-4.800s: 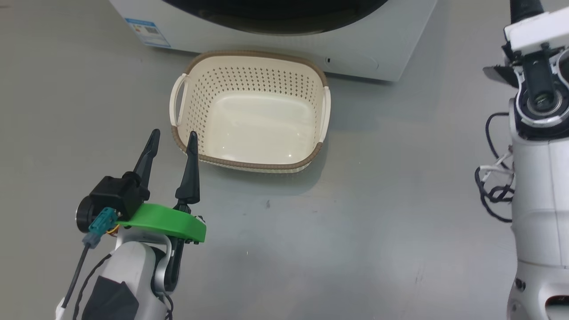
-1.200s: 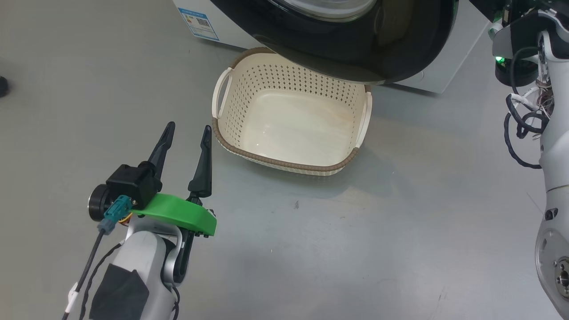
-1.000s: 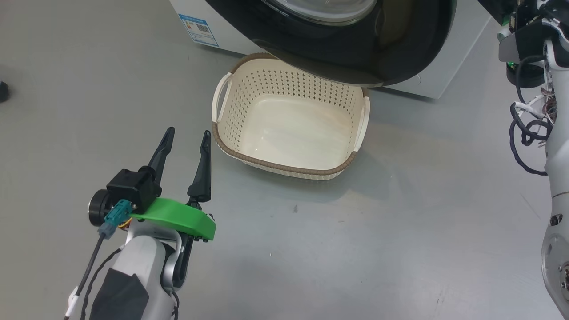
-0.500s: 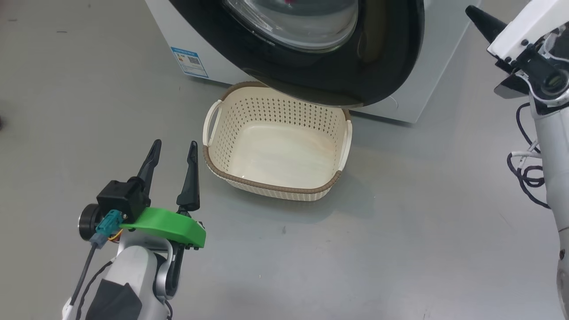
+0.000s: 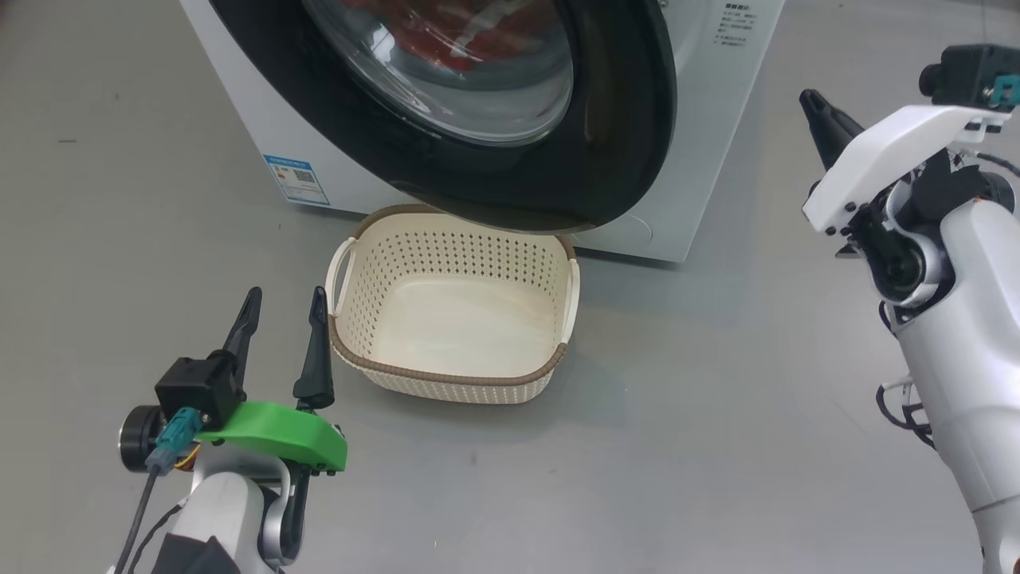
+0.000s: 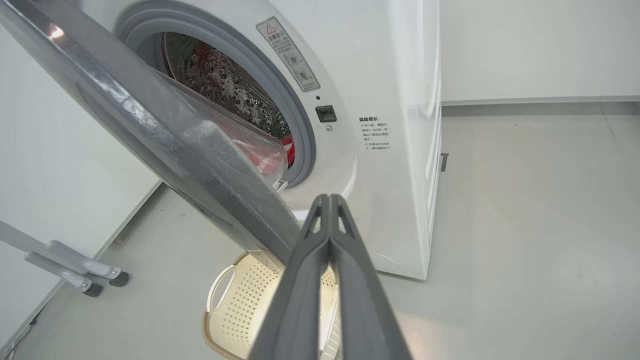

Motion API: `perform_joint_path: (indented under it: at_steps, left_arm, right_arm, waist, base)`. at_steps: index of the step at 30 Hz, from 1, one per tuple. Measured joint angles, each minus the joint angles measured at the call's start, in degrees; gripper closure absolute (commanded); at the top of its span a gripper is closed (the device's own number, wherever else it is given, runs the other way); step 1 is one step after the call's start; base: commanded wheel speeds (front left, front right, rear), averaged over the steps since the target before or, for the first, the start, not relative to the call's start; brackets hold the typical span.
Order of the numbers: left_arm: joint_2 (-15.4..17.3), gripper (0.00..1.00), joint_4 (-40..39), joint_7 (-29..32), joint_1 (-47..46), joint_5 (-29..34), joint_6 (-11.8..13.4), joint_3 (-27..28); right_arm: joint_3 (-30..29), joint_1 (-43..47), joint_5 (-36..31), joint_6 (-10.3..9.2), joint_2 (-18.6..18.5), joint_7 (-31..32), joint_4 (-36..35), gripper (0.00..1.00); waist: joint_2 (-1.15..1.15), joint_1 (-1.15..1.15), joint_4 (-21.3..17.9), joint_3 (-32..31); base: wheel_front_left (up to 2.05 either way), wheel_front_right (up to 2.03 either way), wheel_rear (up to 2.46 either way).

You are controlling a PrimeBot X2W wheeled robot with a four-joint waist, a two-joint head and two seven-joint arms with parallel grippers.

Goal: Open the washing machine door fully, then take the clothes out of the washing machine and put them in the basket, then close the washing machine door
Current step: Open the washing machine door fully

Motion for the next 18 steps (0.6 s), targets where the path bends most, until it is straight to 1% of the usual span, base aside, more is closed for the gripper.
perform_joint_path:
  at_steps: [3,8,10,13,18]
  left_arm:
    - [0.10,0.00,-0.01,0.00,0.71,0.01,0.18,0.78]
    - [0.13,0.00,-0.03,0.00,1.86,0.54,0.19,1.62]
    - [0.20,0.00,-0.12,0.00,2.43,0.57,0.27,2.31]
    - [0.43,0.00,-0.20,0.00,3.20,0.58,0.42,2.88]
    - [0.59,0.00,-0.78,0.01,4.25,1.46,0.43,3.99]
  right_arm:
    - [2.78,2.59,-3.33,0.01,-0.70,-4.27,-2.74,1.00]
    - [4.79,7.73,-8.33,0.01,-1.62,-12.09,-5.21,1.00]
    - [4.63,10.06,-9.39,0.01,-1.67,-15.14,-5.59,1.00]
    - [3.63,13.69,-9.55,-0.09,-0.54,-19.29,-5.95,1.00]
    - [3.38,18.87,-10.99,-2.30,0.56,-24.64,-6.62,1.00]
  waist:
    - [0.00,0.00,-0.94,-1.07]
    - [0.00,0.00,-2.34,-2.79]
    - [0.00,0.00,-2.89,-3.38]
    - [0.00,0.00,-3.71,-4.22]
    - [0.00,0.00,-5.06,-5.27]
  base:
    - [0.00,0.00,0.00]
    - [0.00,0.00,0.00]
    - [0.00,0.00,0.00]
    - [0.00,0.00,0.00]
    - [0.00,0.00,0.00]
